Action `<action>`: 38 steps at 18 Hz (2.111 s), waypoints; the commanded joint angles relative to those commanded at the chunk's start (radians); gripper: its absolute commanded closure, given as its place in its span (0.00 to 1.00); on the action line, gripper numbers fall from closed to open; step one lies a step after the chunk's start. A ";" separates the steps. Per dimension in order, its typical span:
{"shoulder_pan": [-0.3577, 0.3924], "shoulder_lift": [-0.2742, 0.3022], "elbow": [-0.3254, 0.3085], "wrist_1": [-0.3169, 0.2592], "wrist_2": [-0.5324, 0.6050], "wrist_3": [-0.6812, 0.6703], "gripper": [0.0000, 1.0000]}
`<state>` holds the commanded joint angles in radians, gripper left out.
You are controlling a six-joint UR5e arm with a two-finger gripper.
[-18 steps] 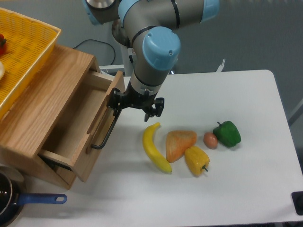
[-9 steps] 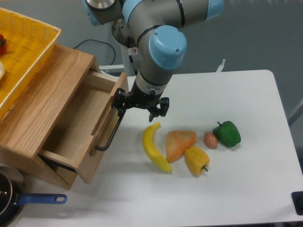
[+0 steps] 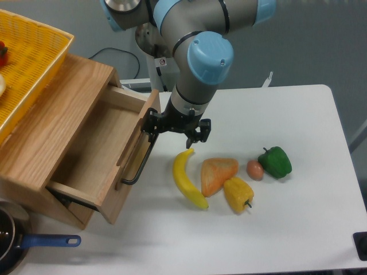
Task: Slide the top drawer open
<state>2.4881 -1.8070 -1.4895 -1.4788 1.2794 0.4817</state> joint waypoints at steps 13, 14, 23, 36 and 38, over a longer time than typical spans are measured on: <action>0.029 -0.005 0.011 0.000 0.002 0.026 0.00; 0.031 -0.005 0.011 0.000 0.002 0.026 0.00; 0.046 -0.005 0.011 0.002 0.003 0.032 0.00; 0.054 -0.005 0.012 -0.002 0.003 0.048 0.00; 0.054 -0.005 0.012 -0.002 0.003 0.048 0.00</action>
<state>2.5418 -1.8116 -1.4772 -1.4803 1.2824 0.5292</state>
